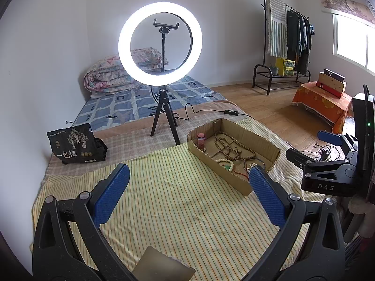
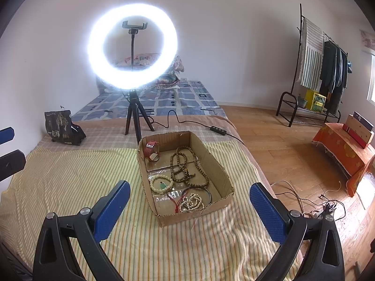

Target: Organize jewelry

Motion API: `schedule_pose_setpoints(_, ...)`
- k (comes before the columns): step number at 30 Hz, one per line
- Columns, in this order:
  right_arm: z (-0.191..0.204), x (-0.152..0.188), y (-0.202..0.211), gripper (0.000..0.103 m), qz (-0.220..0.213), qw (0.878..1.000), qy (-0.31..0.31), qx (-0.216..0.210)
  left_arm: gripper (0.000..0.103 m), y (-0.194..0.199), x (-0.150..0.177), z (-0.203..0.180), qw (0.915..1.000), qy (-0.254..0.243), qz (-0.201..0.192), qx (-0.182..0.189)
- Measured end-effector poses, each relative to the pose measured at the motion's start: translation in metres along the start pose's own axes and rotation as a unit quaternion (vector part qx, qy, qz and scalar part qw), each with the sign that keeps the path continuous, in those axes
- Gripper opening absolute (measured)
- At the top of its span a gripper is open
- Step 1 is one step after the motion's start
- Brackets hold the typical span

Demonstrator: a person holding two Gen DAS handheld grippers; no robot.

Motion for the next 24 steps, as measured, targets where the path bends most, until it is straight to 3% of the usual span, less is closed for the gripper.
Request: schedule_pose_setpoints(24, 0.003, 0.005, -0.0036, 0.103, 0.008, 1.0, -0.001, -0.003, 0.103, 0.0015, 0.0006, 0.0008, 1.0, 0.0, -0.002, -0.003)
Point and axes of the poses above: each gripper's, at about its wrist camera, not at the fingertips, and y roughly against the way its jaws point, z to its left, x to its underside, the point moved 10 cm from there along -y, roughly the way its jaws point, and after that the axes turned 7 degrees about x, right-handed, at the moved point
